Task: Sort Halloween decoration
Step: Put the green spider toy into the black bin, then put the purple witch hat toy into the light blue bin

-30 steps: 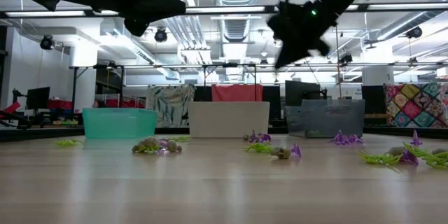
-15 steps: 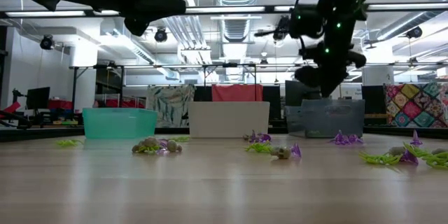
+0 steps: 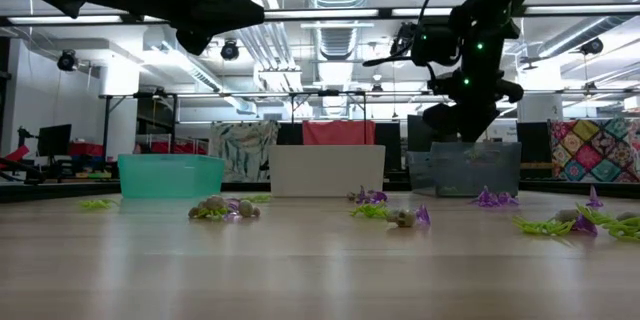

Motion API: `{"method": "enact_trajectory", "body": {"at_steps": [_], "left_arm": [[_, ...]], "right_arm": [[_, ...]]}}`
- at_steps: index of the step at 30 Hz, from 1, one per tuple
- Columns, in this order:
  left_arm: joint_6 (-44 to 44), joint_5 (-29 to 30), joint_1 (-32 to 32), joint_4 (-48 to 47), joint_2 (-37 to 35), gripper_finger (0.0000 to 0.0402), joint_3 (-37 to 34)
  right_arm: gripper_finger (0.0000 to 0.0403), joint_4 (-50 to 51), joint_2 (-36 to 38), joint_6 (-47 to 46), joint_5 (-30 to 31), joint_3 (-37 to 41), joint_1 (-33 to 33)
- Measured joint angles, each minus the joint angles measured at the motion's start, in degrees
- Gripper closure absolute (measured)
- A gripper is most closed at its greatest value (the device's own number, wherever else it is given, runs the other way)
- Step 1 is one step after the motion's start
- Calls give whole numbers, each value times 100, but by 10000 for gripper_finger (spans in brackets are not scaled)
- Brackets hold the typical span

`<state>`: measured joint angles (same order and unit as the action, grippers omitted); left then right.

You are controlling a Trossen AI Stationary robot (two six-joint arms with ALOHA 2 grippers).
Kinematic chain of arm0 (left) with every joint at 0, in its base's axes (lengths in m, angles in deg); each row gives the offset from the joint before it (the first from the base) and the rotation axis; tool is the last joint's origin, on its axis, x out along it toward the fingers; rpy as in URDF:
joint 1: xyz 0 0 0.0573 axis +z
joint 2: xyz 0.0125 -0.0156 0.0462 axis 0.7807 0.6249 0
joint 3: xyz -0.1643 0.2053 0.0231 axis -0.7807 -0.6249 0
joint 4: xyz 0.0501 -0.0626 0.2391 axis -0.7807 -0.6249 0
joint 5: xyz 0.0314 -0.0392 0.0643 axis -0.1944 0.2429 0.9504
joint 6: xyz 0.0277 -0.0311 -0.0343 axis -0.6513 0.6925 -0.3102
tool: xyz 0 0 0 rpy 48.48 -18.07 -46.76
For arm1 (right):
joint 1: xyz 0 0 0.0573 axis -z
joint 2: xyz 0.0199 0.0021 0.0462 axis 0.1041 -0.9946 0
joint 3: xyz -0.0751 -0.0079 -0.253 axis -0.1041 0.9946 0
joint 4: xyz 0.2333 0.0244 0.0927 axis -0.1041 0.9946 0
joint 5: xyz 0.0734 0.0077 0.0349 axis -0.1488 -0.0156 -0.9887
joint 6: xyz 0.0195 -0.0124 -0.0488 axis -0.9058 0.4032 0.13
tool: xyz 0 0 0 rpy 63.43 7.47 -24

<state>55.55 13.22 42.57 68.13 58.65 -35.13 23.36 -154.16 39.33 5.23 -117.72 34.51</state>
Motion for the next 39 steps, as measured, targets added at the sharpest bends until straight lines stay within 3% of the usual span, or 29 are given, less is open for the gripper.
{"method": "enact_trajectory", "body": {"at_steps": [10,18,23,32,39], "left_arm": [[87,0,0,10,0,363,-9],[90,0,0,12,0,363,-35],[90,-1,-1,13,0,363,-35],[90,0,-1,12,2,363,-37],[87,0,0,12,2,363,-37]], "right_arm": [[311,-23,22,-6,-88,-14,-12],[310,-5,388,-1,-235,-296,-296],[314,-8,673,7,-946,-560,-671],[303,-8,763,-9,-3019,-820,-1523],[309,83,754,-124,-3550,-764,-2313]]}}
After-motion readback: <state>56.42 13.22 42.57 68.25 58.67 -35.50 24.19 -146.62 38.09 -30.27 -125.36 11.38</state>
